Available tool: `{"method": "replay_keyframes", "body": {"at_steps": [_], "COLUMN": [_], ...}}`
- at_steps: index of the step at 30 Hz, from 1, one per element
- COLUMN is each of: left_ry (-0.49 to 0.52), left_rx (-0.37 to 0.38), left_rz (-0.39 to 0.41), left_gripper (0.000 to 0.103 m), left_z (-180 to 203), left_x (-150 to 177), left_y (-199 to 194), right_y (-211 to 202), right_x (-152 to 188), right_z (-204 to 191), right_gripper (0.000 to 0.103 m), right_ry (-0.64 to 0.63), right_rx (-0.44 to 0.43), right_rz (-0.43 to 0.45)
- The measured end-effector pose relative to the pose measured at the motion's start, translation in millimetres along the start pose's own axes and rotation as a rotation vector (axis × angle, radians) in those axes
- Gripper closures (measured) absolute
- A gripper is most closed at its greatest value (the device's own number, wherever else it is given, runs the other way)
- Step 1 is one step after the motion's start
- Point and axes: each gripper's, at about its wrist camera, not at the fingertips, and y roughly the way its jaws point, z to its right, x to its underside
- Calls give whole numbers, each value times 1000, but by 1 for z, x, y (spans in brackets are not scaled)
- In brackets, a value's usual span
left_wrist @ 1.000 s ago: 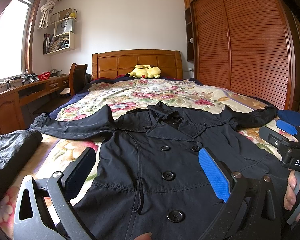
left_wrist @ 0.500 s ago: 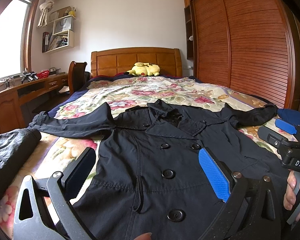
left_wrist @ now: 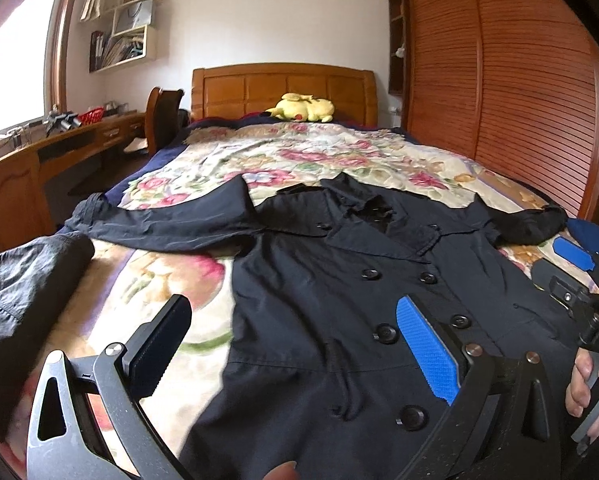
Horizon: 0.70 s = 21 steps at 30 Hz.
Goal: Fold large clothes
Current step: 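Move the left gripper to the coat sleeve nearest it and grasp the cuff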
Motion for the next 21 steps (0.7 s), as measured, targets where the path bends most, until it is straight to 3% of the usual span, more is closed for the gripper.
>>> {"method": "replay_keyframes", "body": {"at_steps": [13,21], "left_ry": [15,17], "left_rx": [-59,-101], "left_rz": [-70,-124], "left_gripper": [0,0], "left_z": [-48,-76], "left_x": [-16,-26], "left_y": [20,54], "right_y": [25,44], "right_x": [-17,-39], "right_z": [-8,-14], "right_gripper": [0,0], "right_ry": [-4,-51], "right_rx": [-69,-131], "right_rz": [-28,-37]}}
